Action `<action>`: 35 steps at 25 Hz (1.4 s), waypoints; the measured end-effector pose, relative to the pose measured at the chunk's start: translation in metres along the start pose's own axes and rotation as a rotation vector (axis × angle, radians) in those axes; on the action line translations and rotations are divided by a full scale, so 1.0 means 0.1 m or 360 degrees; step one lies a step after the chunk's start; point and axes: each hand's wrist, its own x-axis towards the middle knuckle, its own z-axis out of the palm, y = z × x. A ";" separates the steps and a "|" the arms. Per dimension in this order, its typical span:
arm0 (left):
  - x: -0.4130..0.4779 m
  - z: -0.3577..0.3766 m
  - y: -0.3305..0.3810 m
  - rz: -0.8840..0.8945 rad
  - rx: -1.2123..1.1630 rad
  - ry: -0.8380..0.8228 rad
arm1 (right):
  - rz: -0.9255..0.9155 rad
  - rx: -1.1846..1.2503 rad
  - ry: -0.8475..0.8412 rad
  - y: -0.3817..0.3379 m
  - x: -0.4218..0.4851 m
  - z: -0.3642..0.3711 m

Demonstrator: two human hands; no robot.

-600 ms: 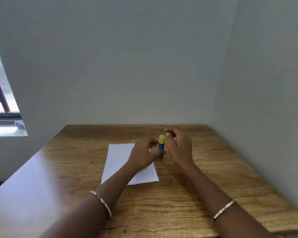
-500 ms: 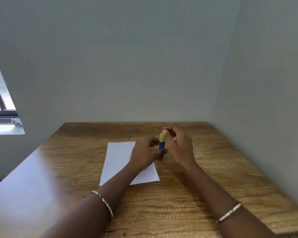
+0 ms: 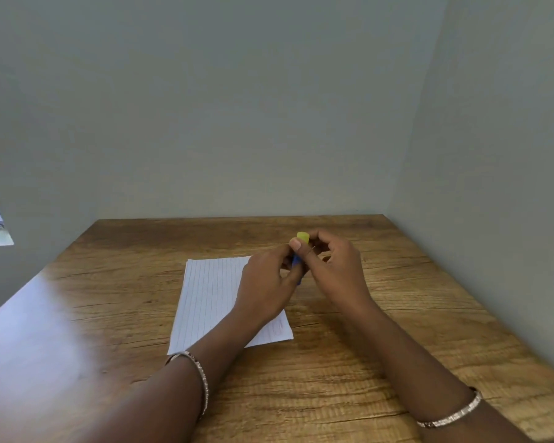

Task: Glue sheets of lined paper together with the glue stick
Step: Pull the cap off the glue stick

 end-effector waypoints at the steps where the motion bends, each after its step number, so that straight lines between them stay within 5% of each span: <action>1: 0.00 -0.02 0.01 0.0032 0.0014 -0.0019 | 0.0023 0.0078 -0.0001 0.00 0.00 -0.01; 5: 0.00 -0.08 0.01 0.0021 -0.0041 -0.0204 | 0.0108 0.0365 -0.0143 -0.01 -0.03 -0.07; 11: 0.04 -0.20 0.06 -0.0164 -0.0754 -0.0694 | 0.0414 0.1100 -0.0508 -0.05 0.06 -0.22; 17: -0.05 -0.04 0.04 -0.0135 -0.0538 -0.0485 | 0.0499 0.1359 -0.0117 -0.04 0.16 -0.32; 23: -0.07 0.00 0.08 -0.0069 -0.0378 -0.0287 | 0.0489 0.0872 0.0315 0.11 0.18 -0.45; 26: -0.07 0.01 0.07 -0.0072 -0.0368 -0.0268 | 0.0433 0.0345 0.0174 0.25 0.17 -0.42; 35: -0.05 0.01 0.03 -0.0080 -0.0286 -0.0183 | 0.0276 -0.0365 -0.0265 0.37 0.11 -0.25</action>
